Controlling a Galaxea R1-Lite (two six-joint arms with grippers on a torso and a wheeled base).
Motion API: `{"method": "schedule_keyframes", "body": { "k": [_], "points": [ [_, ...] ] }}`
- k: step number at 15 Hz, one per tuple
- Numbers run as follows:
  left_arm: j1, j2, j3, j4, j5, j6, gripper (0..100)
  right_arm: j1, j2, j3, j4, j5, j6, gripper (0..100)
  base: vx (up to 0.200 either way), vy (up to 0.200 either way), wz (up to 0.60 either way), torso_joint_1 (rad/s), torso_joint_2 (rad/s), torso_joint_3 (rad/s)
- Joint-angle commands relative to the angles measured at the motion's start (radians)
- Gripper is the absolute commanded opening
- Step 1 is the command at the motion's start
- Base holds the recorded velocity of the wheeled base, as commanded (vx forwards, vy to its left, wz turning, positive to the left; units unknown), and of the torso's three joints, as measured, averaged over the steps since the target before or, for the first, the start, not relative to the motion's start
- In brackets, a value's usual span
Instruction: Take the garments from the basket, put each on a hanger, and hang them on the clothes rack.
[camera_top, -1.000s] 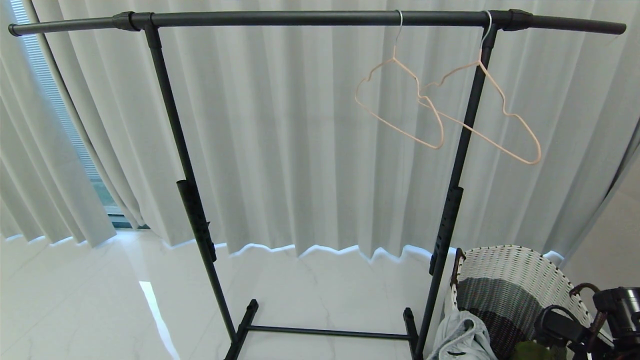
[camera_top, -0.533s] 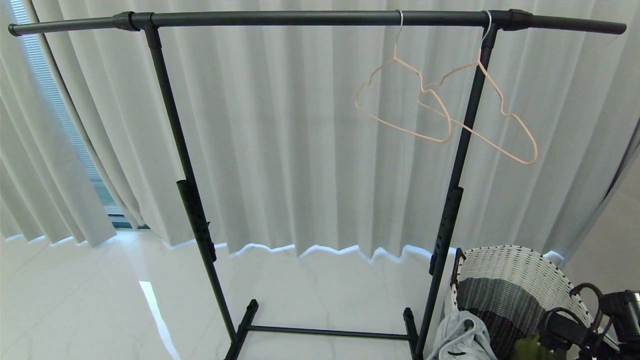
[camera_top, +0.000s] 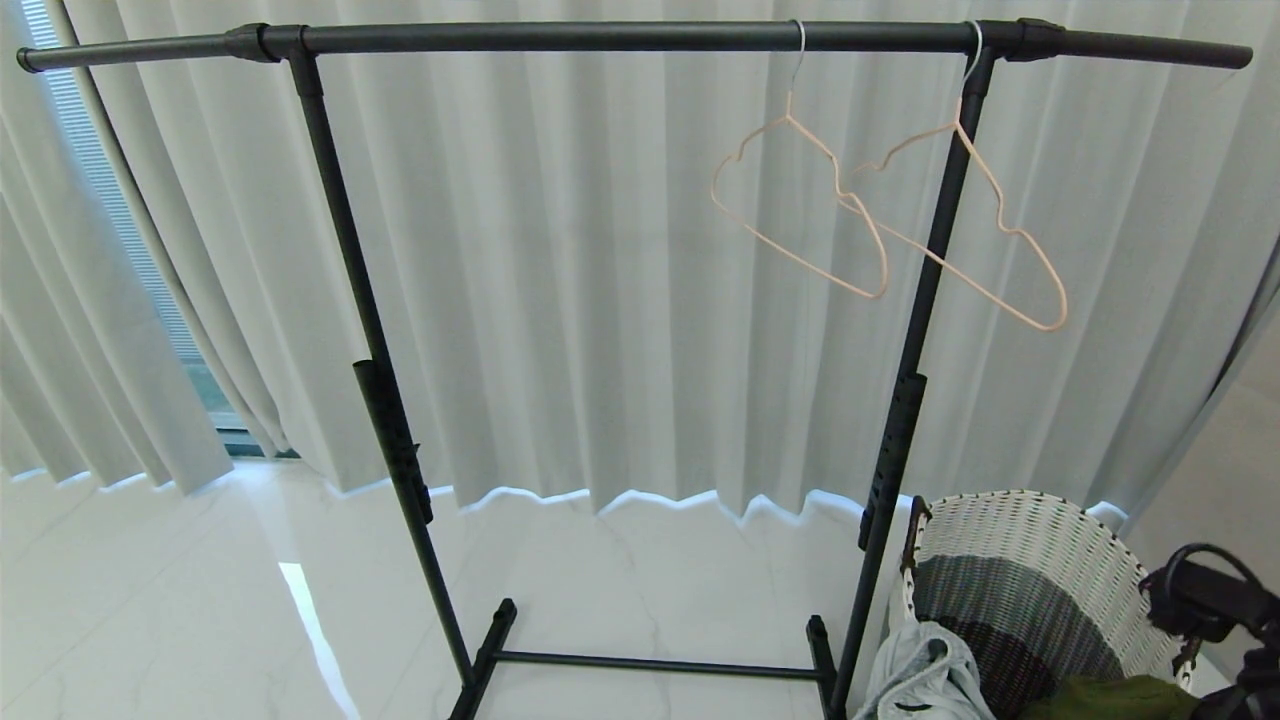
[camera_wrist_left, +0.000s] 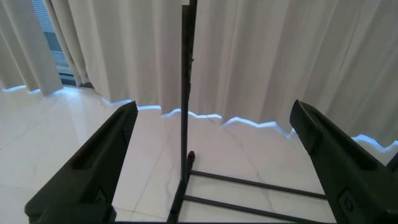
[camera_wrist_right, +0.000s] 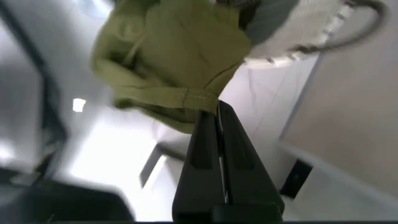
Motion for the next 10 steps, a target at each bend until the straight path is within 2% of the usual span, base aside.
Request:
{"method": "schedule_keyframes", "body": {
  "k": [1, 2, 5, 9, 10],
  "points": [
    [0.0, 0.0, 0.0, -0.001, 0.001, -0.001, 100, 0.003, -0.269, -0.316, 0.348, -0.001, 0.089, 0, 0.0, 0.0, 0.0, 0.0, 0.0, 0.0],
    [0.0, 0.0, 0.0, -0.001, -0.001, 0.001, 100, 0.003, -0.312, -0.398, 0.434, -0.001, 0.1, 0, 0.0, 0.0, 0.0, 0.0, 0.0, 0.0],
    [0.0, 0.0, 0.0, -0.001, -0.001, 0.001, 100, 0.008, -0.382, -0.527, 0.488, -0.001, 0.124, 0, 0.0, 0.0, 0.0, 0.0, 0.0, 0.0],
    [0.0, 0.0, 0.0, -0.001, -0.001, 0.001, 100, 0.011, -0.434, -0.572, 0.485, 0.005, 0.126, 0, 0.0, 0.0, 0.0, 0.0, 0.0, 0.0],
    [0.0, 0.0, 0.0, -0.001, -0.001, 0.001, 100, 0.013, -0.444, -0.572, 0.482, 0.015, 0.126, 0, -0.2, 0.0, 0.0, 0.002, 0.01, 0.007]
  ]
}}
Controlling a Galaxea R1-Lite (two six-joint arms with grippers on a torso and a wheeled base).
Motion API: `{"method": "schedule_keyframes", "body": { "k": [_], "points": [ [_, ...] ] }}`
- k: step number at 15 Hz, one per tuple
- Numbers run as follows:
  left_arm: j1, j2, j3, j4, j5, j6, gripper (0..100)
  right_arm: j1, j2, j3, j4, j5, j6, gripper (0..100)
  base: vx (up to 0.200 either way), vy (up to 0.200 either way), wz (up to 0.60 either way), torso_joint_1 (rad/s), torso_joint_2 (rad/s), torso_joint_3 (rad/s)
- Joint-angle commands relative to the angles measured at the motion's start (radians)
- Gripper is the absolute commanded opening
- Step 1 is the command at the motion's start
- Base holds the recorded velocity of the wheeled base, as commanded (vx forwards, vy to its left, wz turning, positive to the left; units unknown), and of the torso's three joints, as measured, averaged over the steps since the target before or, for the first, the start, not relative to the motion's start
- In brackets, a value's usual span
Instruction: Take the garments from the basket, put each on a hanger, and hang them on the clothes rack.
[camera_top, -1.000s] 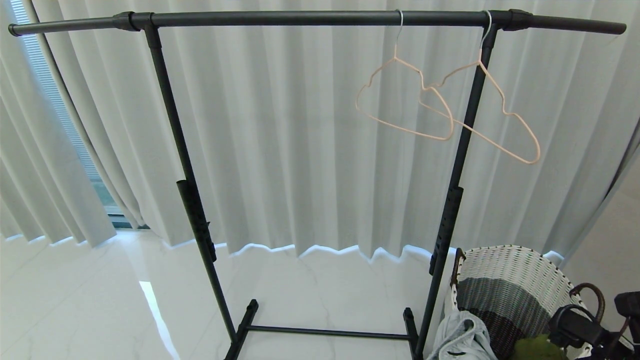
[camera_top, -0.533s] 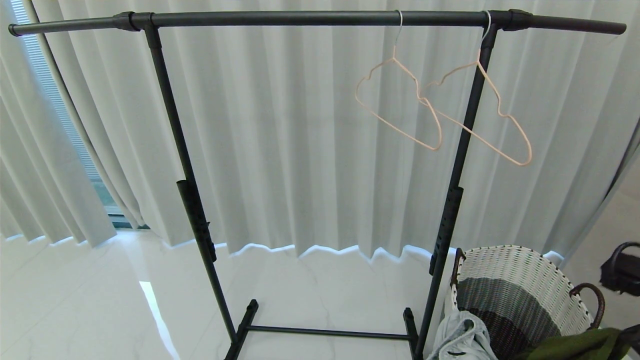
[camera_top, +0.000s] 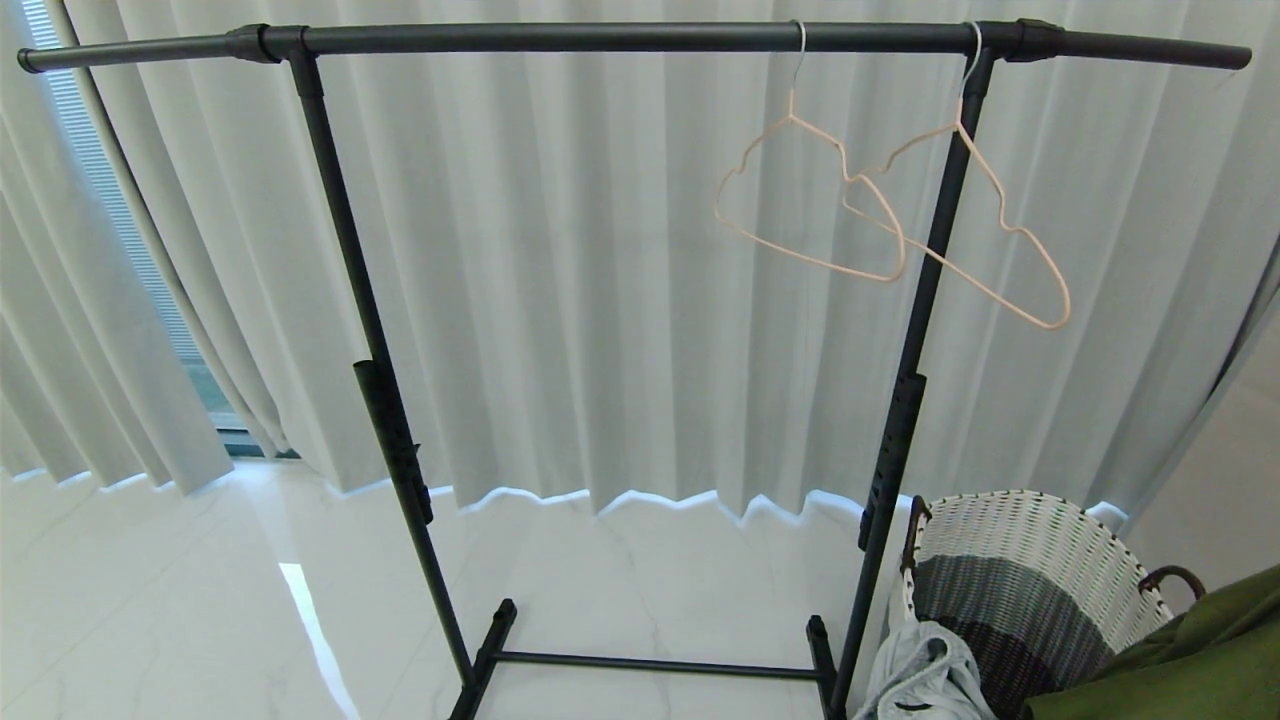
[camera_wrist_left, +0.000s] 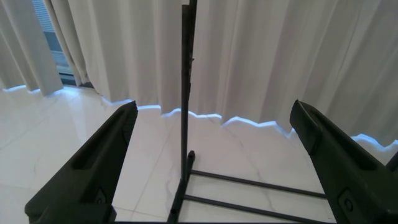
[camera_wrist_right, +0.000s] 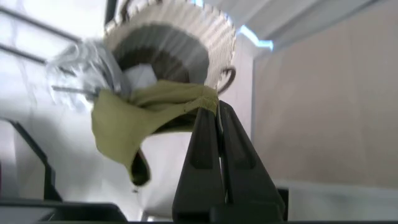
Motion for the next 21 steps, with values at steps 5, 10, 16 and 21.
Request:
{"method": "schedule_keyframes", "body": {
  "k": [5, 10, 16, 21],
  "points": [
    [0.0, 0.0, 0.0, -0.001, 0.001, 0.002, 100, 0.013, -0.044, -0.008, -0.004, 0.036, -0.001, 0, -0.16, 0.0, 0.0, 0.005, 0.0, 0.003],
    [0.0, 0.0, 0.0, -0.001, -0.001, 0.007, 100, 0.07, -0.036, -0.001, -0.004, 0.04, 0.001, 0, 0.0, 0.0, 0.0, 0.0, 0.0, 0.0],
    [0.0, 0.0, 0.0, -0.001, -0.001, 0.016, 100, 0.088, -0.022, 0.001, -0.004, 0.073, 0.002, 0, 0.0, 0.2, 0.0, 0.002, 0.0, 0.002],
    [0.0, 0.0, 0.0, -0.001, -0.002, 0.022, 100, 0.11, 0.005, 0.016, -0.004, 0.163, 0.002, 0, 0.0, 0.08, 0.0, 0.002, 0.0, 0.001]
  ]
}}
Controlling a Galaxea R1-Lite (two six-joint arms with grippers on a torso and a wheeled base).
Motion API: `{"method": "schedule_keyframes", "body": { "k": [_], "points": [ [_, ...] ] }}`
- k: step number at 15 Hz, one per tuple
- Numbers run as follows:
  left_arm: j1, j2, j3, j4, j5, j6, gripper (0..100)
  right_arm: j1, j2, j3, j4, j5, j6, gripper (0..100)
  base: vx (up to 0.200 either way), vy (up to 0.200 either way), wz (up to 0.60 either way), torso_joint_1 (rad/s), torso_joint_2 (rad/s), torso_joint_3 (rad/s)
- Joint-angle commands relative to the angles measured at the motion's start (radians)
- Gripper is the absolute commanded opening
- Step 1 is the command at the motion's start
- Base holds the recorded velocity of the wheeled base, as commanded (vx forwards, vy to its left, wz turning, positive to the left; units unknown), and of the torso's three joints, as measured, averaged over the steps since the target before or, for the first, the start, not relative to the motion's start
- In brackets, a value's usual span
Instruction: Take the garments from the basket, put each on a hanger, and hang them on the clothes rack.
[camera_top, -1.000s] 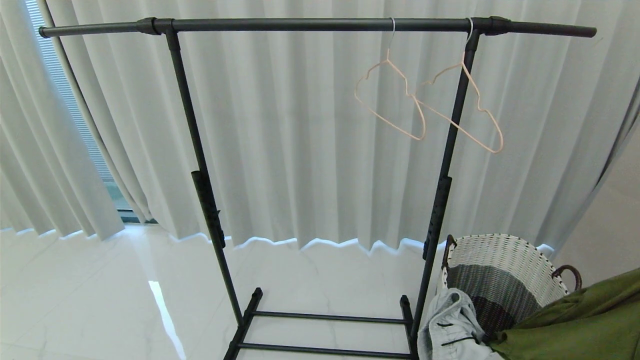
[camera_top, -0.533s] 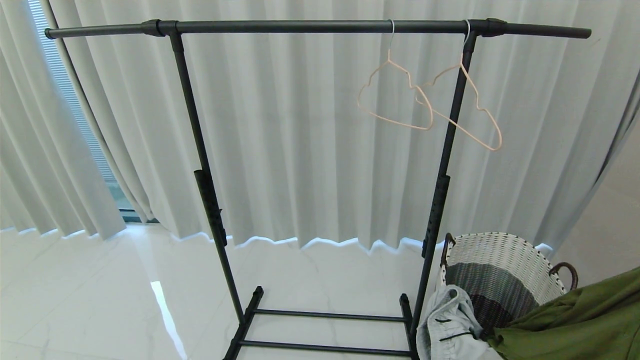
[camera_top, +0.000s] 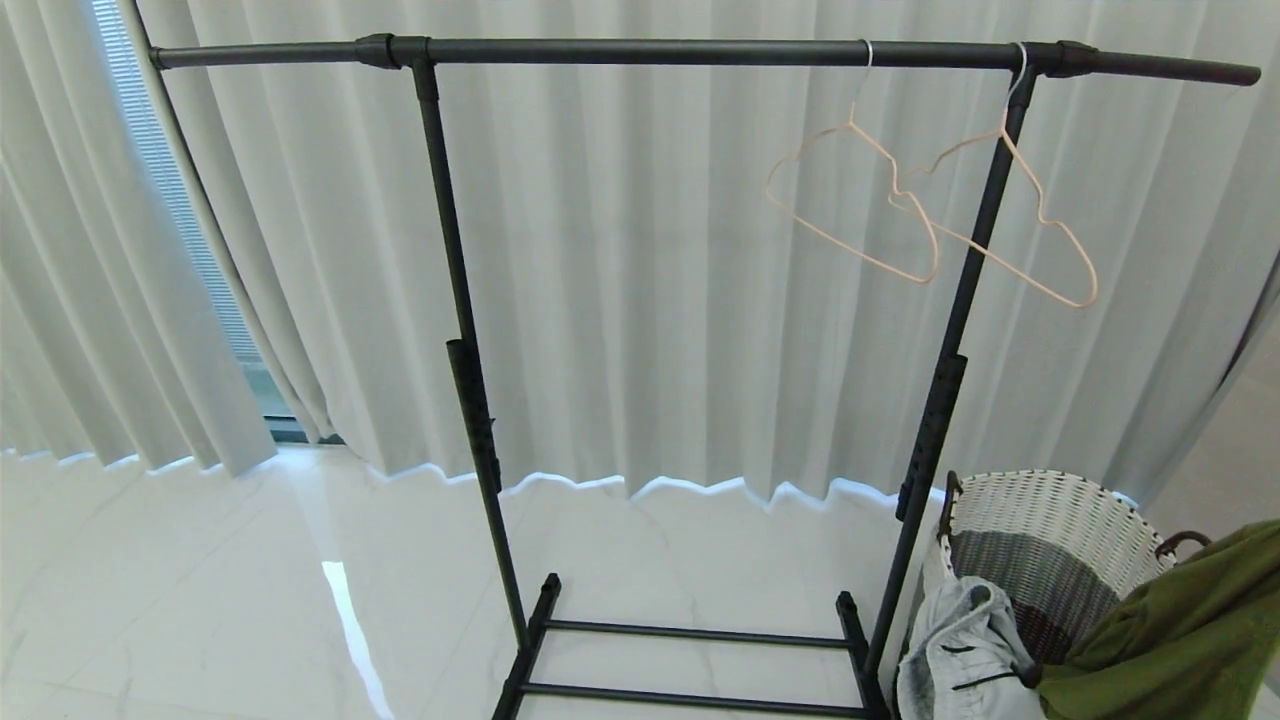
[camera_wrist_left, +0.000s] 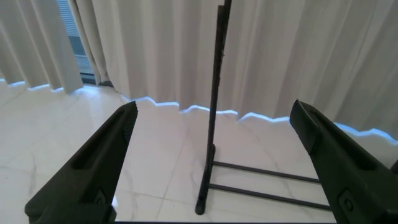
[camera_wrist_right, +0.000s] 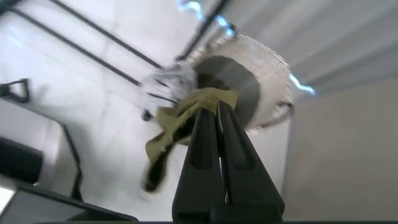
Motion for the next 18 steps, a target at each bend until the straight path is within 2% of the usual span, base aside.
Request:
{"method": "schedule_keyframes", "body": {
  "k": [1, 6, 11, 12, 14, 15, 16, 18],
  "points": [
    [0.001, 0.0, 0.0, -0.001, 0.001, -0.002, 100, 0.02, 0.018, 0.014, 0.001, 0.035, 0.0, 0, 0.0, 0.0, 0.0, 0.0, 0.0, 0.0],
    [0.001, 0.0, 0.0, -0.001, -0.001, 0.038, 100, 0.083, 0.029, 0.077, 0.001, 0.221, 0.0, 0, 0.0, 0.0, 0.0, 0.0, 0.0, 0.0],
    [-0.001, 0.003, -0.017, -0.028, -0.019, 0.038, 100, 0.093, 0.017, 0.145, 0.001, 0.262, 0.0, 0, 0.0, 0.0, 0.0, 0.0, 0.0, 0.0],
    [-0.014, 0.06, -0.098, -0.031, -0.084, 0.033, 100, 0.093, 0.012, 0.154, 0.001, 0.264, 0.0, 0, 0.0, 0.0, 0.0, 0.0, 0.0, 0.0],
    [-0.073, 0.276, -0.268, -0.036, -0.127, 0.039, 100, 0.095, 0.012, 0.158, 0.001, 0.264, -0.001, 0, 0.0, 0.0, 0.0, 0.0, 0.0, 0.0],
    [-0.117, 0.411, -0.339, -0.039, -0.157, 0.084, 100, 0.101, 0.014, 0.157, -0.002, 0.27, 0.0, 0, 0.0, 0.0, 0.0, 0.0, 0.0, 0.0],
    [-0.171, 0.535, -0.416, -0.044, -0.163, 0.104, 100, 0.101, 0.014, 0.158, -0.019, 0.284, 0.0, 0, 0.0, 0.0, 0.0, 0.0, 0.0, 0.0],
    [-0.303, 0.805, -0.569, -0.06, -0.162, 0.085, 100, 0.103, 0.021, 0.157, -0.077, 0.33, 0.002, 0, 0.0, 0.0, 0.0, 0.0, 0.0, 0.0]
  ]
}}
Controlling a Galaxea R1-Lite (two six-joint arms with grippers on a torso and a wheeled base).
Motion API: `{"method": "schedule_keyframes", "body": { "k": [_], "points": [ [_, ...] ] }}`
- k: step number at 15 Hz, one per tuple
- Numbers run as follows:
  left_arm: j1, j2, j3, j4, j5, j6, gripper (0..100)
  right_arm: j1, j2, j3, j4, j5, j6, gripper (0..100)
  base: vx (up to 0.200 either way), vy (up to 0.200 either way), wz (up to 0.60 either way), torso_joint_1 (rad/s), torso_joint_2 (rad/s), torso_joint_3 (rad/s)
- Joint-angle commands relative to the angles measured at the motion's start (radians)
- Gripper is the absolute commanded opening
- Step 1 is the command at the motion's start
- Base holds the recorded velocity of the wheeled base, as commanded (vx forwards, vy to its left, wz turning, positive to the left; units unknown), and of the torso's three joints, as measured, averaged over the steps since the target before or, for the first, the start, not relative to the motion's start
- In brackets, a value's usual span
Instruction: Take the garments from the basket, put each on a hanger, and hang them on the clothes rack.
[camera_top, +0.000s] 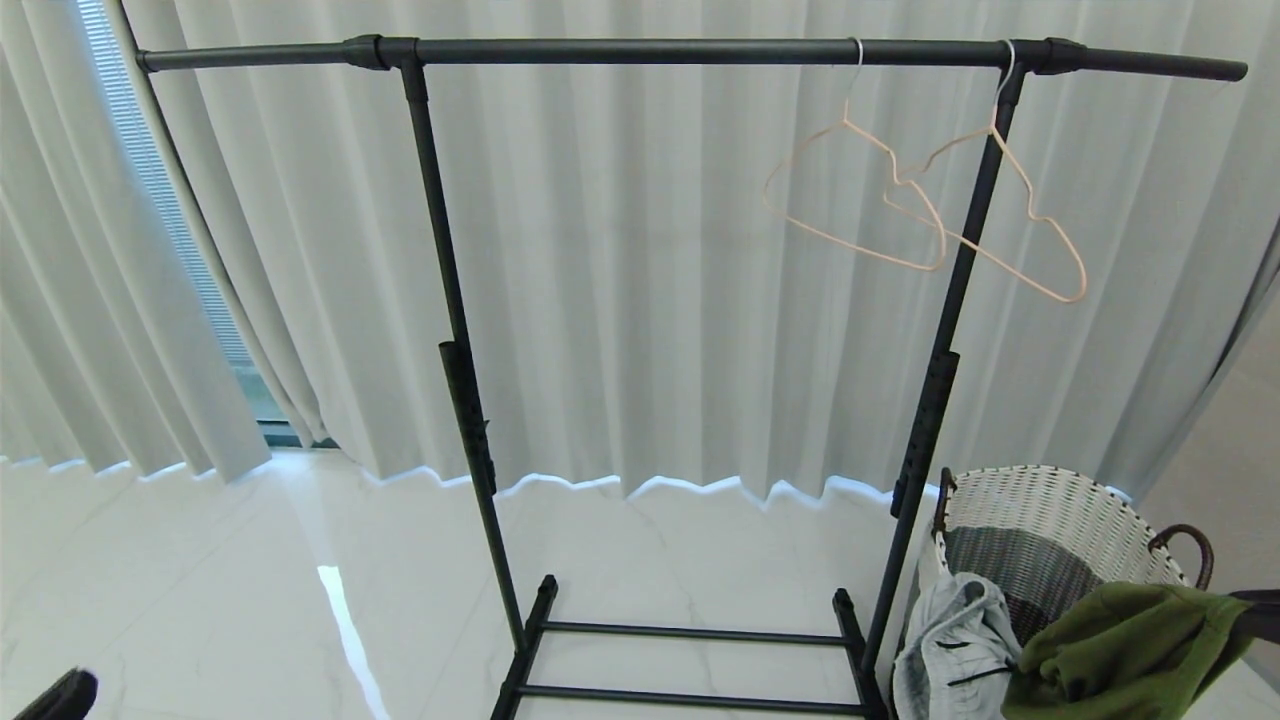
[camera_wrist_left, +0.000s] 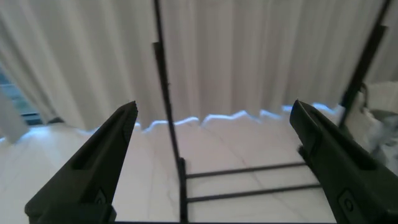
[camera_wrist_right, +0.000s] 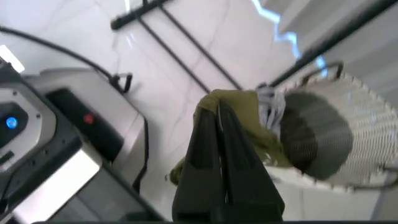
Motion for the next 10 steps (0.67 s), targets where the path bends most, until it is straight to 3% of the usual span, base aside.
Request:
{"method": "schedule_keyframes", "body": {
  "k": [1, 4, 6, 10],
  "points": [
    [-0.234, 0.54, -0.298, -0.044, -0.026, -0.007, 100, 0.001, 0.016, -0.004, -0.03, 0.017, 0.001, 0, 0.0, 0.0, 0.0, 0.0, 0.0, 0.0],
    [-0.504, 0.82, -0.37, -0.147, 0.021, -0.104, 100, 0.042, 0.026, -0.006, -0.109, 0.047, 0.063, 0, 0.0, 0.0, 0.0, 0.0, 0.0, 0.0],
    [-0.711, 0.947, -0.368, -0.163, 0.165, -0.225, 100, 0.119, 0.026, -0.003, -0.165, 0.047, 0.146, 0, 0.0, 0.0, 0.0, 0.0, 0.0, 0.0],
    [-1.047, 1.22, -0.44, -0.248, 0.26, -0.478, 100, 0.2, 0.025, -0.001, -0.208, 0.045, 0.215, 0, 0.0, 0.0, 0.0, 0.0, 0.0, 0.0]
  ]
}}
